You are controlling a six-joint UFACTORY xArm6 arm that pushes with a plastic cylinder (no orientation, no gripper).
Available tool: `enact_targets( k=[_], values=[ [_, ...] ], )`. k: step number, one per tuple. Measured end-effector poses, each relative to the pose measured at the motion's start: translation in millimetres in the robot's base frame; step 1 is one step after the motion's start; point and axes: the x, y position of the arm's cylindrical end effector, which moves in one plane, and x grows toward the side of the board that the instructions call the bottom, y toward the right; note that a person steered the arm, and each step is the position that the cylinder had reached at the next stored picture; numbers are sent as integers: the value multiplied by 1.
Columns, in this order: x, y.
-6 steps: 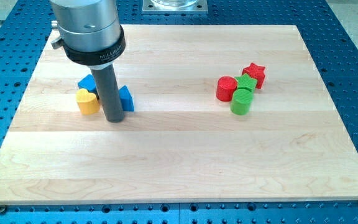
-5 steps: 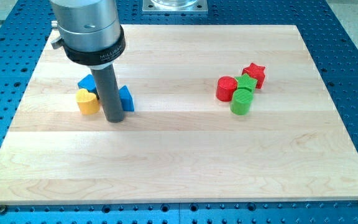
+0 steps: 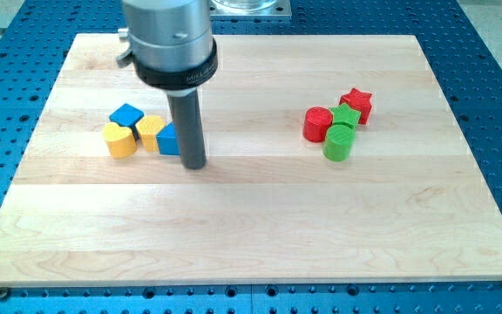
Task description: Place the triangle at the top left corner of the board
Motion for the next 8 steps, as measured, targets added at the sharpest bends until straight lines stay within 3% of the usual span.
enact_targets(
  k=[1,3,4,5,6,7,8],
  values=[
    [-31,-5],
    [-31,-13],
    [-57,-62],
    [-56,-79],
    [-101,-139],
    [-110,-181],
    [-110,-181]
  ],
)
